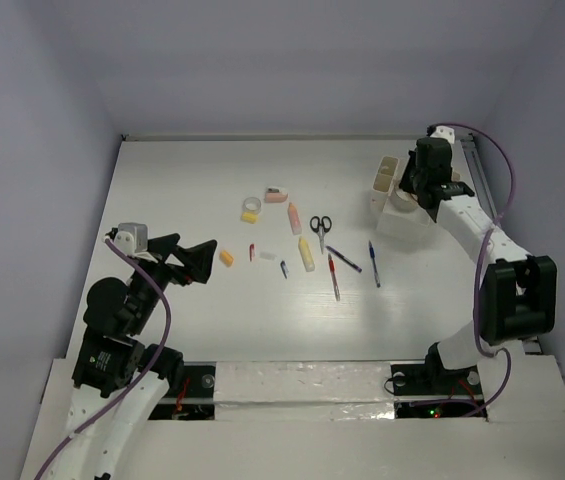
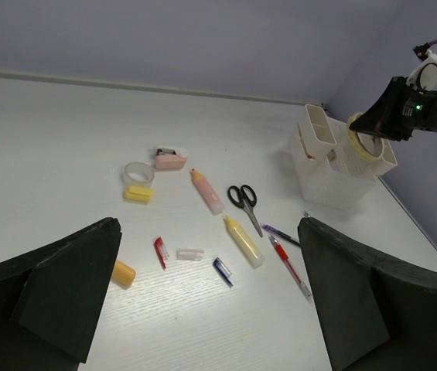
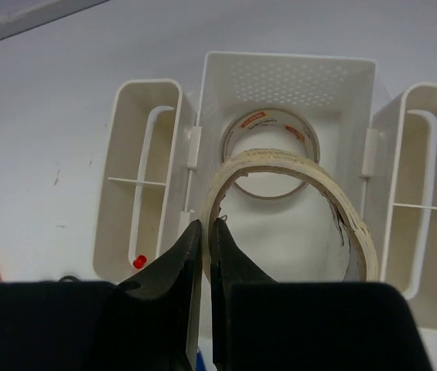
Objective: Sort the stationery into containers
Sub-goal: Place the stationery in the storage box.
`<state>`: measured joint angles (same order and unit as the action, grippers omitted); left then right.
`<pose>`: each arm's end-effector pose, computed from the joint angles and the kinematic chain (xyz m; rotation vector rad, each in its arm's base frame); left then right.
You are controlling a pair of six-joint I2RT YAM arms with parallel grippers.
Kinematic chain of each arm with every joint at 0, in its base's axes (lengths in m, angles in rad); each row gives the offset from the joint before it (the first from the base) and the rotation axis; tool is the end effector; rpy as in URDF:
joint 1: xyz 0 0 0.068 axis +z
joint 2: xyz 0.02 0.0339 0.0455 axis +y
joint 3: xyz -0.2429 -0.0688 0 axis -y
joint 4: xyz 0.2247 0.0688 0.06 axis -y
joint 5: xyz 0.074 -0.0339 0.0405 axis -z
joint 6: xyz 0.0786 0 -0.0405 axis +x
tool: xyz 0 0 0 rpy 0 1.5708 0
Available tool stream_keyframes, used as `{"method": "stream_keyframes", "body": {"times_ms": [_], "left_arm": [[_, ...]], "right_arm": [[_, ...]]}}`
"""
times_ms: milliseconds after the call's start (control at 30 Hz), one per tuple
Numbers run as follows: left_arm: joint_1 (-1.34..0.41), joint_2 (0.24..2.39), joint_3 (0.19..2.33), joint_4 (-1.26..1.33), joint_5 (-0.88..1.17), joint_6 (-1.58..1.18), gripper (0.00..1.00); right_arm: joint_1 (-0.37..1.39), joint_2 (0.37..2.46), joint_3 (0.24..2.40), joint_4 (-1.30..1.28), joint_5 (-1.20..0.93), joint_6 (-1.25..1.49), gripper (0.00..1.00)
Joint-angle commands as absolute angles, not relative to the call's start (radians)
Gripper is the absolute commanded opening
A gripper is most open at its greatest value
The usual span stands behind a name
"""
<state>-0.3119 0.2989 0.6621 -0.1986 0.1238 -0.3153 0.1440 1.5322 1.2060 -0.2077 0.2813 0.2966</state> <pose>0.1175 -0.0481 0.3458 0.1022 1.4311 -0.6052 0.3707 0.0317 0.2650 0.3253 2.0562 -0.0280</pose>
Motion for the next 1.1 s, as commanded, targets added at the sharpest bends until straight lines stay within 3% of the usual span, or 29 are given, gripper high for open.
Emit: {"method": "stream_keyframes", "body": {"times_ms": [0,33,100,133,233,267,333,467,600,833,967,1067], "left_arm": [[-0.307,0.291,0.653,-0.138,0.138,-0.304,0.99],[-0.307,0.291,0.652,-0.138,0.138,-0.305,0.99],[-0.307,0.293,0.652,-0.140,0.141,-0.305,0.99],[-0.307,0.295,0.652,-0.140,0.140,-0.304,0.99],[-0.307,0.295,0.652,-0.140,0.140,-0.304,0.99],[-0.307,0.295,0.652,-0.140,0.140,-0.304,0.99],[-0.307,0.295,0.652,-0.140,0.141,-0.304,0.99],[-0.307,0.295,0.650,-0.138,0.141,-0.305,0.99],[-0.307,0.307,0.650,-0.135,0.143,-0.304,0.99],[-0.298,0.336,0.650,-0.140,0.147,-0.304,0.99],[-0.288,0.353,0.650,-0.138,0.150,-0.304,0.99],[-0.288,0.359,0.650,-0.137,0.156,-0.304,0.99]], "right_arm": [[0.133,1.551,1.259,-0.152,0.262,0.325,0.00],[0.123,1.548,1.246,-0.141,0.261,0.328,0.00],[0.123,1.546,1.239,-0.127,0.265,0.334,0.15],[0.123,1.545,1.238,-0.129,0.281,0.336,0.30],[0.123,1.534,1.246,-0.144,0.279,0.336,0.44],[0.123,1.517,1.241,-0.144,0.269,0.336,0.58],[0.123,1.496,1.238,-0.141,0.247,0.334,0.65],[0.123,1.459,1.226,-0.123,0.110,0.348,0.63],[0.242,1.468,1.229,-0.095,0.031,0.354,0.59],[0.494,1.687,1.406,-0.106,0.020,0.357,0.51],[0.593,1.875,1.589,-0.139,0.023,0.371,0.38],[0.658,1.980,1.692,-0.190,0.075,0.402,0.34]]}}
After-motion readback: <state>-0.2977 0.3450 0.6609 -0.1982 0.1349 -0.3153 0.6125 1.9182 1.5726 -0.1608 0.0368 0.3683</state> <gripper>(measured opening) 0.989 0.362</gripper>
